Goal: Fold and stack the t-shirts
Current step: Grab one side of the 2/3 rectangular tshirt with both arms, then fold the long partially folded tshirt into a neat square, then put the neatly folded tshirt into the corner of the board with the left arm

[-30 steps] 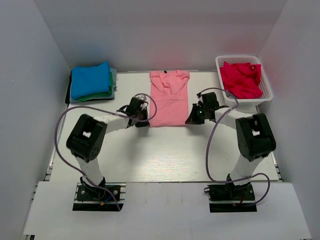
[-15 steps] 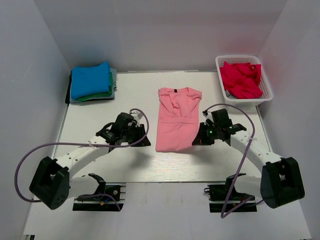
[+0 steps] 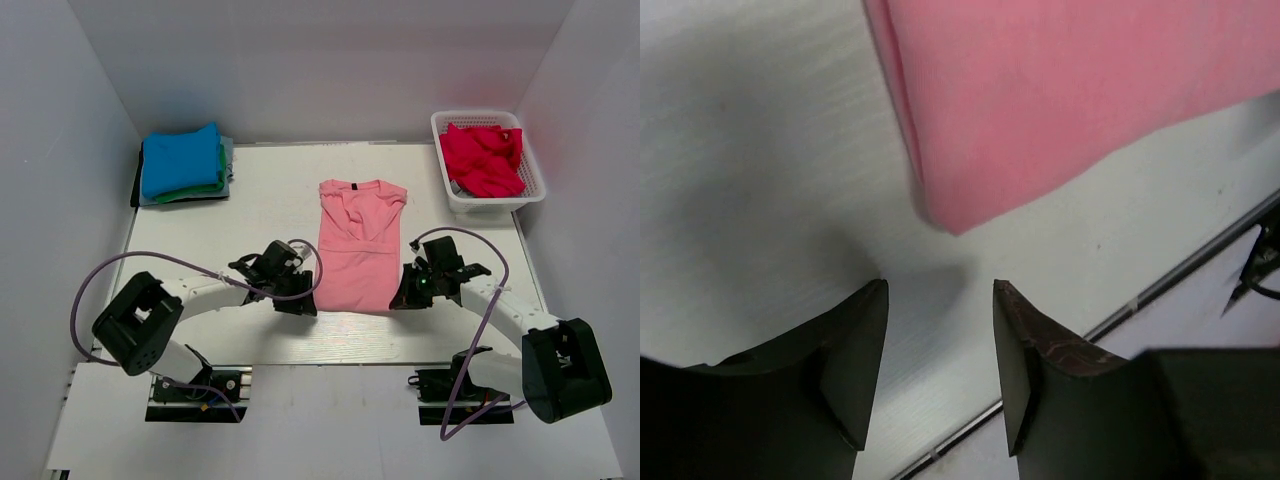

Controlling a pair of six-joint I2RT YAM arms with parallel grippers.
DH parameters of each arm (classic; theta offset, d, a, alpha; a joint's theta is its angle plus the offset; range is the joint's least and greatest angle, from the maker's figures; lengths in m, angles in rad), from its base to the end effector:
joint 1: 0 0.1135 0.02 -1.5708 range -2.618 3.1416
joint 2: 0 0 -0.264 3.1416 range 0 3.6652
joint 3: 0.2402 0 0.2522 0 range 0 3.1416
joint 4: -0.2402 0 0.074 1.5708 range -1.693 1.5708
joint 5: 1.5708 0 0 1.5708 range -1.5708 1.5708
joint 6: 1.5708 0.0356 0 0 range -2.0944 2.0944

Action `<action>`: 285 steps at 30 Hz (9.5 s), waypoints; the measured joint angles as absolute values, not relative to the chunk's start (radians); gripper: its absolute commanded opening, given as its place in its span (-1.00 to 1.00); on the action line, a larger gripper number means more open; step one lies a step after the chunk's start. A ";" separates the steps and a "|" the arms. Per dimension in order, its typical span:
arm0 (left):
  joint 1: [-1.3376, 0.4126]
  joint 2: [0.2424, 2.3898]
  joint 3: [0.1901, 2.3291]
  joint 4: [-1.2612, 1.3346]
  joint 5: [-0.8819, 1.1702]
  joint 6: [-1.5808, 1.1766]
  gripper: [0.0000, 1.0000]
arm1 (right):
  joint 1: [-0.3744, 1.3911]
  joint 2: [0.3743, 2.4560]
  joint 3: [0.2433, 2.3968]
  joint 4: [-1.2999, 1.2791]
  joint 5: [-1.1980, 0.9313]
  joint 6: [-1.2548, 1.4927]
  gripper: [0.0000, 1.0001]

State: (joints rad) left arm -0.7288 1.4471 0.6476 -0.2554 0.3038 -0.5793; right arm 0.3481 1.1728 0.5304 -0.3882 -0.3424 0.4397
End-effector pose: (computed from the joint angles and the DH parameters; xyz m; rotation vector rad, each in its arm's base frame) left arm 0.1827 -0.1774 0.1477 0.3227 2.7909 -0.7917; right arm 0.1887 0.0812 0.1659 -0.0054 2.6869 0.7137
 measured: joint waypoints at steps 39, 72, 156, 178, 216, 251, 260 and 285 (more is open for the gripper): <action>-0.854 1.227 0.803 -0.521 0.278 -0.596 -1.00 | 0.355 0.873 0.596 -0.636 -0.375 0.411 -1.00; -0.744 1.689 1.433 -0.611 -0.414 -0.610 -1.00 | 0.337 1.378 1.062 -0.181 -0.018 0.491 -1.00; -0.537 2.056 1.428 -0.297 -0.028 -0.502 1.00 | 0.216 1.485 0.771 0.214 -0.511 0.520 0.81; -0.571 2.209 1.610 -0.280 -0.039 -0.496 -1.00 | 0.196 1.368 0.728 0.175 -0.428 0.504 0.81; -0.236 2.018 1.954 -0.415 -0.392 0.448 -1.00 | 0.163 1.426 0.710 0.063 -0.218 0.411 0.81; -0.006 2.022 2.026 -0.417 -0.337 0.420 -1.00 | 0.162 1.588 0.793 0.039 -0.265 0.415 0.81; 0.047 2.092 1.991 -0.300 -0.396 0.410 -1.00 | 0.162 1.608 0.857 -0.019 -0.264 0.410 0.81; 0.093 1.998 1.860 -0.276 -0.311 0.115 1.00 | 0.162 1.312 0.787 -0.080 -0.245 0.413 0.81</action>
